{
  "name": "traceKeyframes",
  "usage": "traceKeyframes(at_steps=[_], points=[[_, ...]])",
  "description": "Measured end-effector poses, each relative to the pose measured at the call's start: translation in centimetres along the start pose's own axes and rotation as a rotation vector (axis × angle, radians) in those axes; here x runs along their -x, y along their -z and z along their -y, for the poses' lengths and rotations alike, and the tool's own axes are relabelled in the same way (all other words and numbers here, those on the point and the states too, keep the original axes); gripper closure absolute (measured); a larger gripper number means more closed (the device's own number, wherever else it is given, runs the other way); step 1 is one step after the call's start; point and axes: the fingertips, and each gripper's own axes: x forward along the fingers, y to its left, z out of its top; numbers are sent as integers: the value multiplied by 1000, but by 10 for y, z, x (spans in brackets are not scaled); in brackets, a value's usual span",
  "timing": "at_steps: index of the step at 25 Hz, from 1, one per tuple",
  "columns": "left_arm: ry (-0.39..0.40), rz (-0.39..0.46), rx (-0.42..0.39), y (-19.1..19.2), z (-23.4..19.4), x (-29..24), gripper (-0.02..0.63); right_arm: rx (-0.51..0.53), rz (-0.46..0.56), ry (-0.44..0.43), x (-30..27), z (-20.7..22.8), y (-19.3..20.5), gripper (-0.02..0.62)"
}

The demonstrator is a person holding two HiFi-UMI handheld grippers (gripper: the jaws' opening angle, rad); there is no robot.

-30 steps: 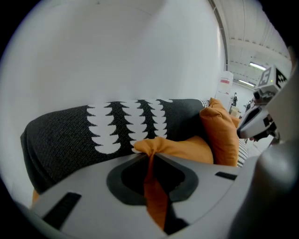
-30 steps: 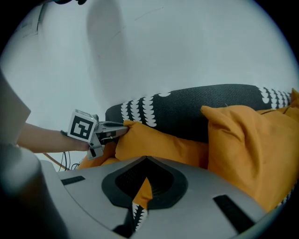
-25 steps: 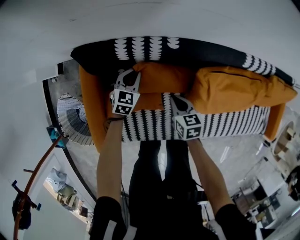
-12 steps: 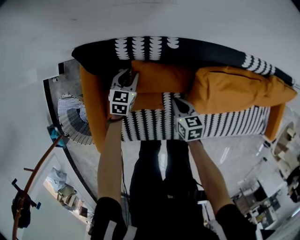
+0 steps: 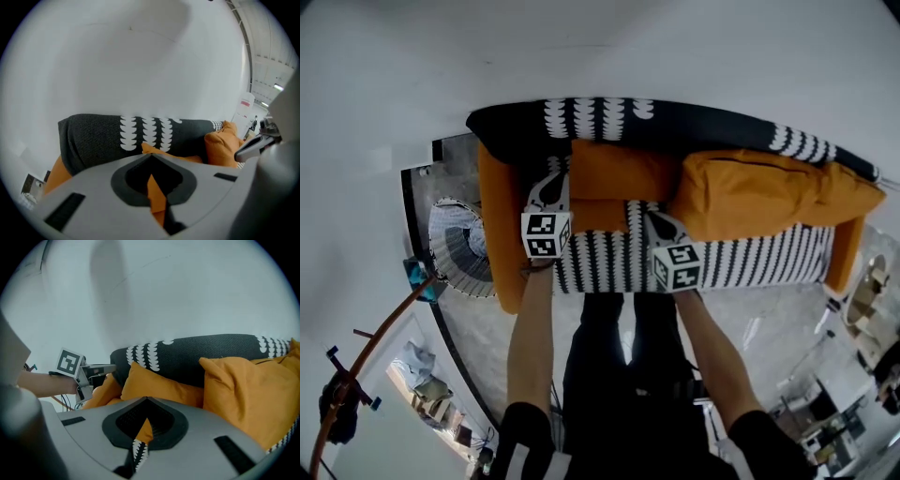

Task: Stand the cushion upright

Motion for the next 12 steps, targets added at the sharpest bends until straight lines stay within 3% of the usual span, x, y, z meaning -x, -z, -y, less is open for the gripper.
traceKeyframes(at_steps=[12], points=[[-89,70,95,-47,61,72,609,40,41,-3,45,-10,-31,600]])
